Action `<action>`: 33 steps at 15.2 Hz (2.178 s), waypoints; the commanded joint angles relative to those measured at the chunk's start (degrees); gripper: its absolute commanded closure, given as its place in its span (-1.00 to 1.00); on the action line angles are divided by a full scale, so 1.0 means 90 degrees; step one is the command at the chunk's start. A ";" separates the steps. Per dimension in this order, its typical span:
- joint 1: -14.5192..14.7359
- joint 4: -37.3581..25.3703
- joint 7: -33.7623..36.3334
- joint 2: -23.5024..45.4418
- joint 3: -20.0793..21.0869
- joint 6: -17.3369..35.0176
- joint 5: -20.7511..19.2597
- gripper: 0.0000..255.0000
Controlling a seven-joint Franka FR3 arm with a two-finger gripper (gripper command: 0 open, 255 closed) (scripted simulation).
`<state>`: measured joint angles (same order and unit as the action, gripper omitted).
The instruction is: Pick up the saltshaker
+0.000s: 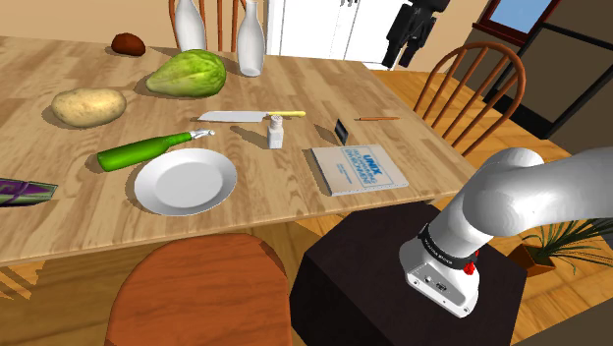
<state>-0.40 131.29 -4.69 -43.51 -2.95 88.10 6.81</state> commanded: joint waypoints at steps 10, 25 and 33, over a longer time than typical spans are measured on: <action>0.0221 0.0001 0.0784 0.1423 0.0944 0.1549 0.0123 -1.00; 0.0384 -0.1104 0.2251 0.4327 0.2037 0.3316 -0.0695 -1.00; 0.0388 -0.0801 0.2294 0.4501 0.2051 0.3787 -0.0747 -1.00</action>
<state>3.10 124.02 15.94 -3.12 15.50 121.99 0.13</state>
